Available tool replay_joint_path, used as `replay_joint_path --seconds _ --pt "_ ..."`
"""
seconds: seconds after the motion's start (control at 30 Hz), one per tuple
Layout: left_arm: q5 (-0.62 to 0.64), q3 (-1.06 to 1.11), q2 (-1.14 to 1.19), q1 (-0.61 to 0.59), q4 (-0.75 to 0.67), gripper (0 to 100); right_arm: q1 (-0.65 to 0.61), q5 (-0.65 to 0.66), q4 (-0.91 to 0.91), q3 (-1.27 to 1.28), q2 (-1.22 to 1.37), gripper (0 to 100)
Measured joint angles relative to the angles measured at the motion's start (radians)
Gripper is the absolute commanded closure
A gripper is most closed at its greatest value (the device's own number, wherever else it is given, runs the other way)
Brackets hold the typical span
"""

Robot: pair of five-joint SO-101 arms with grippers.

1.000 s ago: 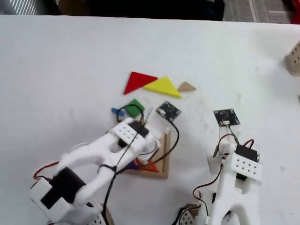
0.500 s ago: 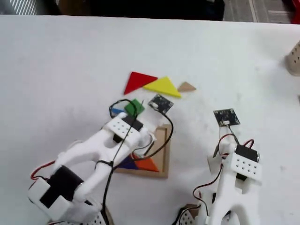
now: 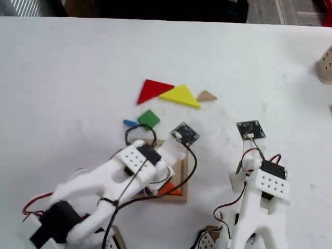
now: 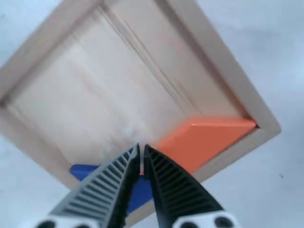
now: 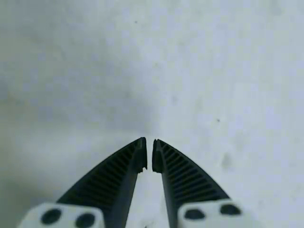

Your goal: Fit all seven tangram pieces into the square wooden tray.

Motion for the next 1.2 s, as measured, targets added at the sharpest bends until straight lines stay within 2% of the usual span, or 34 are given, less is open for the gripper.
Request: replay_joint_path --seconds 0.13,0.37,0.43,0.63,0.83,0.97,1.2 --pt "0.0 0.014 -0.068 -0.009 0.008 96 0.0 0.0 0.0 0.0 0.0 96.7" --pt "0.002 0.015 -0.158 -0.187 -0.077 96 0.0 0.0 0.0 0.0 0.0 96.7" --pt "0.003 0.015 -0.161 -0.204 -0.103 96 0.0 0.0 0.0 0.0 0.0 96.7" --pt "0.002 0.015 -0.146 -0.132 -0.137 96 0.0 0.0 -0.006 0.0 0.0 96.7" --pt "0.002 0.015 0.032 -0.063 -0.137 96 0.002 0.0 -0.018 0.0 0.0 96.8" --pt "0.002 0.014 0.054 -0.035 -0.101 96 0.0 0.0 -0.018 0.0 0.0 96.7" --pt "0.0 0.009 0.054 0.129 -0.054 96 0.002 0.0 -0.018 0.0 0.0 96.7"
